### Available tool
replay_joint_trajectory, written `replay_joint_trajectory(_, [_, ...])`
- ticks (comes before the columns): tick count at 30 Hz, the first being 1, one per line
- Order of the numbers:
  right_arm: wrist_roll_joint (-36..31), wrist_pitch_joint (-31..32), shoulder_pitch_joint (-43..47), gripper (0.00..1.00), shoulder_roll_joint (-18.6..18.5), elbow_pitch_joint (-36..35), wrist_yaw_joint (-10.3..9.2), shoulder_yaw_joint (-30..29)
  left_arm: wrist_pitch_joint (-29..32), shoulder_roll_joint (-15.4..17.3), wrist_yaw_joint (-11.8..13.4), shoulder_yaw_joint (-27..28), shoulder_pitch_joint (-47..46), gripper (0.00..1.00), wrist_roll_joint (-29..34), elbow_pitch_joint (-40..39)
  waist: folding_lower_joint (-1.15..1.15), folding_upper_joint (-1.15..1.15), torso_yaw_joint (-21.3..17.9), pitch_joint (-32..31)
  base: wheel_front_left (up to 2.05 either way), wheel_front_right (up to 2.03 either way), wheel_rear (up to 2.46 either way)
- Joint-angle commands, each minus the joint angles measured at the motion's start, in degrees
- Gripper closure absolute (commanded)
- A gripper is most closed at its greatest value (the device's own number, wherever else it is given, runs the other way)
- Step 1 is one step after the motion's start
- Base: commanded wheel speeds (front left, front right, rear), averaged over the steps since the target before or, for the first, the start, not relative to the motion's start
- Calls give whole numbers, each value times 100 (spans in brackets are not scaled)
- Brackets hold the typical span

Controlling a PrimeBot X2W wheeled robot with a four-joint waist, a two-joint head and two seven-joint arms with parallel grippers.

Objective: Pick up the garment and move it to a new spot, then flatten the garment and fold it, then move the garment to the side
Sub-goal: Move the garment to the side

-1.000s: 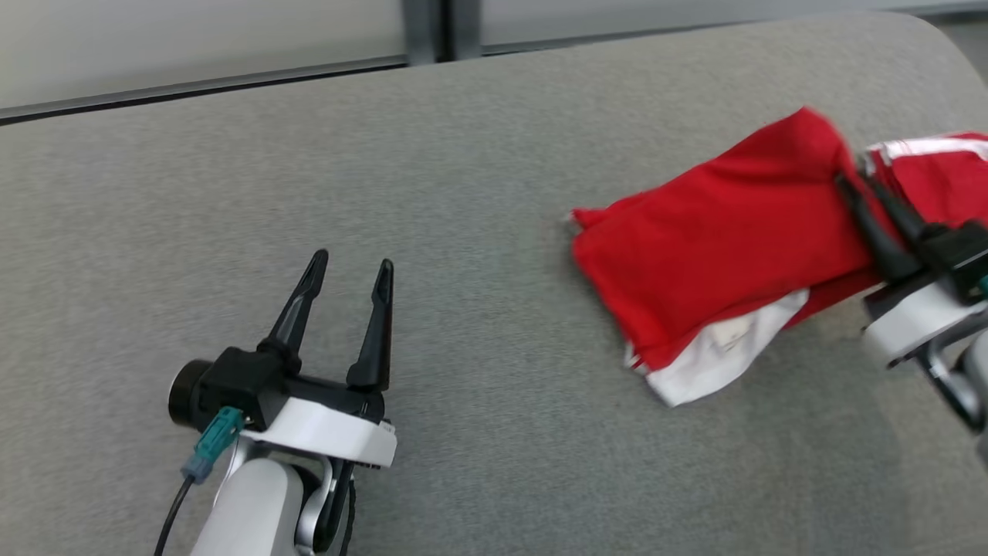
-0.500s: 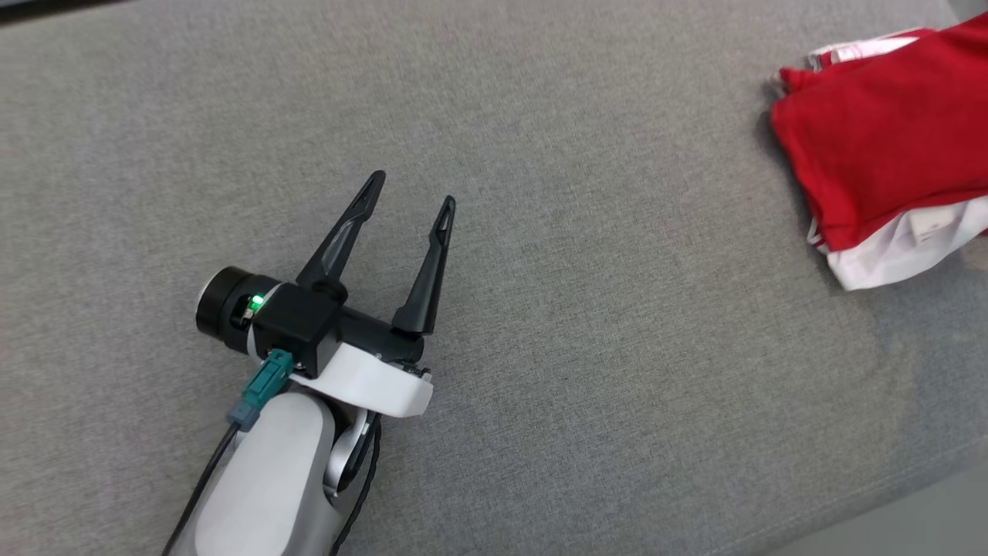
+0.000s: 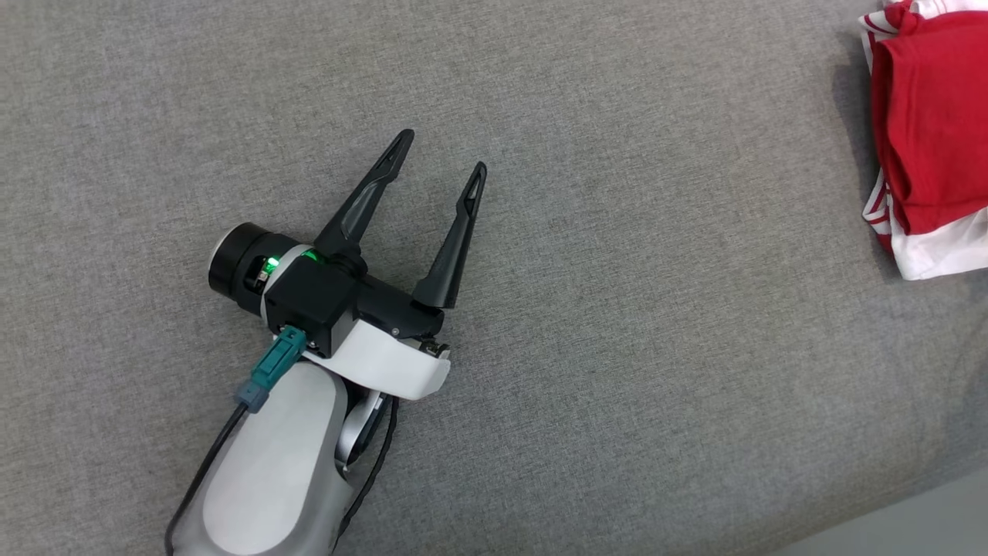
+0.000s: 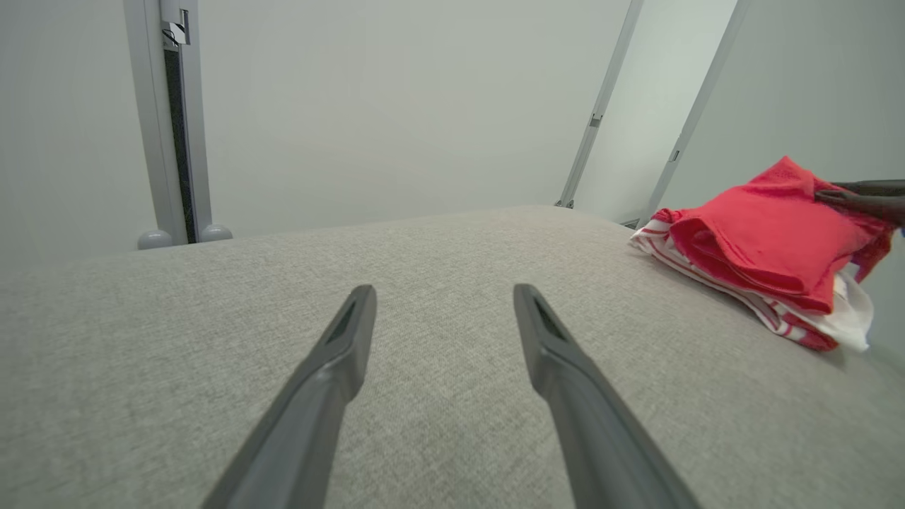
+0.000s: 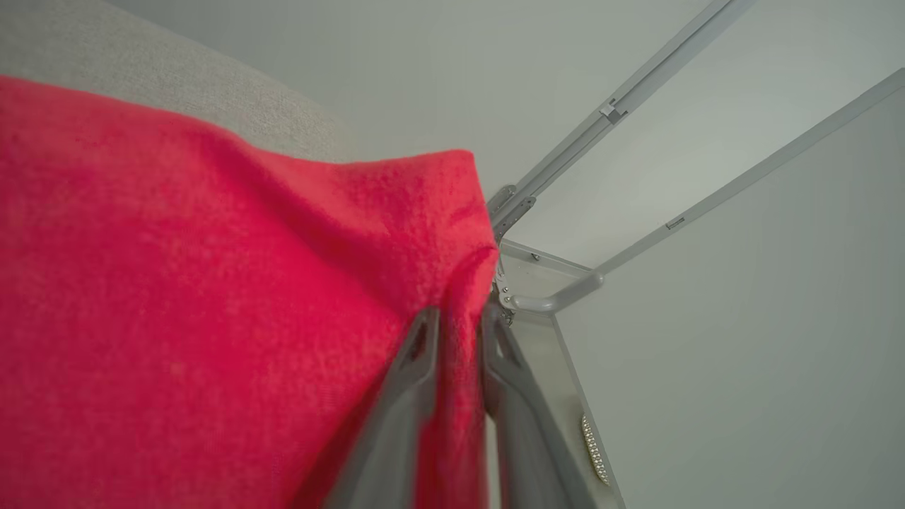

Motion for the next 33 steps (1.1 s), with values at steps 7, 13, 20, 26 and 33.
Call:
replay_joint_trajectory(7, [-14, -3, -21, 0, 197, -103, -7, -351, 18, 77, 54, 52, 58, 0, -110, 110, 0, 0, 145, -140, 0, 0, 0])
replay_joint_trajectory(13, [99, -3, 121, 0, 291, -513, -7, -352, 12, 53, 98, -17, 143, 0, -284, 37, 0, 0, 290, -500, 0, 0, 0])
replay_joint_trajectory(20, [531, -4, 360, 0, 687, -1472, -7, -245, 11, 56, 248, 79, 422, 0, -587, -99, 0, 0, 625, -1181, 0, 0, 0])
replay_joint_trajectory(26, [886, -4, 874, 0, 1217, -2303, -6, -242, 12, 55, 362, 261, 793, 0, -779, -188, 0, 0, 1033, -1745, 0, 0, 0])
replay_joint_trajectory(33, [1217, -4, 1658, 0, 1773, -2804, -5, -59, 12, 55, 493, 501, 1360, 0, -892, -185, 0, 0, 1419, -2314, 0, 0, 0])
